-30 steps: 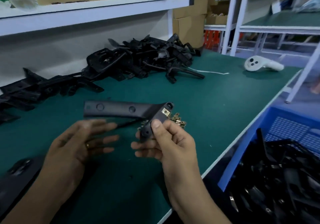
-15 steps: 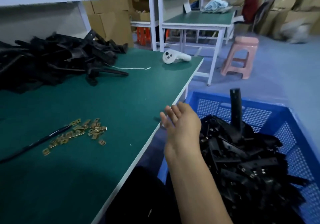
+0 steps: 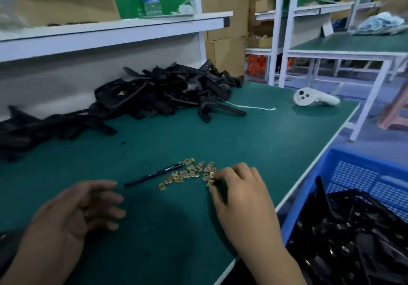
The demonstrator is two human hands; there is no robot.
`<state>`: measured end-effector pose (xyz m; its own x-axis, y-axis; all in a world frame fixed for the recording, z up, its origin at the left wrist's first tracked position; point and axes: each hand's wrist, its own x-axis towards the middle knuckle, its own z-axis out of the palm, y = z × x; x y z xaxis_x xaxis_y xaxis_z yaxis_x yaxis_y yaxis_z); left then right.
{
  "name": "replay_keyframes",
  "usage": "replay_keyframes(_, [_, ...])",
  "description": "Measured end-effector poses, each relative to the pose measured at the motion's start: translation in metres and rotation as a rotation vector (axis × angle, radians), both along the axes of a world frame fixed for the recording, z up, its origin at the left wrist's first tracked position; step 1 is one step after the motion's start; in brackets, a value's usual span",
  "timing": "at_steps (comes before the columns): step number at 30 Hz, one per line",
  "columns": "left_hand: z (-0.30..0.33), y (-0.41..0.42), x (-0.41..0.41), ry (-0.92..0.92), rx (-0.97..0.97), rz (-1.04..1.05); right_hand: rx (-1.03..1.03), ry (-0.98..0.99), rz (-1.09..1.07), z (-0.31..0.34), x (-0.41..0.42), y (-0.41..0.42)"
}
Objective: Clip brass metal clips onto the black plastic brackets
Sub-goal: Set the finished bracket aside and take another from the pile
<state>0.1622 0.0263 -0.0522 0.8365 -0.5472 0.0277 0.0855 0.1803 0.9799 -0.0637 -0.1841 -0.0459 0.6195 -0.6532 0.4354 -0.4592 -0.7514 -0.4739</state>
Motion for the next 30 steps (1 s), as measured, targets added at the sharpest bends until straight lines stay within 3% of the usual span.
replay_keyframes(3, [0.013,-0.001,-0.03,-0.111,-0.072,0.035,-0.001,-0.02,0.008,0.001,-0.001,0.001])
replay_keyframes(13, [0.014,-0.005,-0.021,-0.1,0.032,0.189,0.035,-0.069,0.056,-0.007,0.006,-0.007])
replay_keyframes(20, [0.01,-0.038,0.024,-0.187,0.226,0.389,0.169,-0.125,0.036,0.002,0.005,-0.003])
replay_keyframes(23, [0.014,-0.059,0.062,-0.305,0.423,0.472,0.191,-0.102,0.036,0.007,0.005,-0.001])
replay_keyframes(26, [0.015,-0.078,0.097,-0.472,0.555,0.462,0.2,-0.07,0.062,0.009,0.006,0.001])
replay_keyframes(30, [0.012,-0.104,0.14,-0.537,0.759,0.411,0.185,-0.034,0.082,0.007,0.008,-0.007])
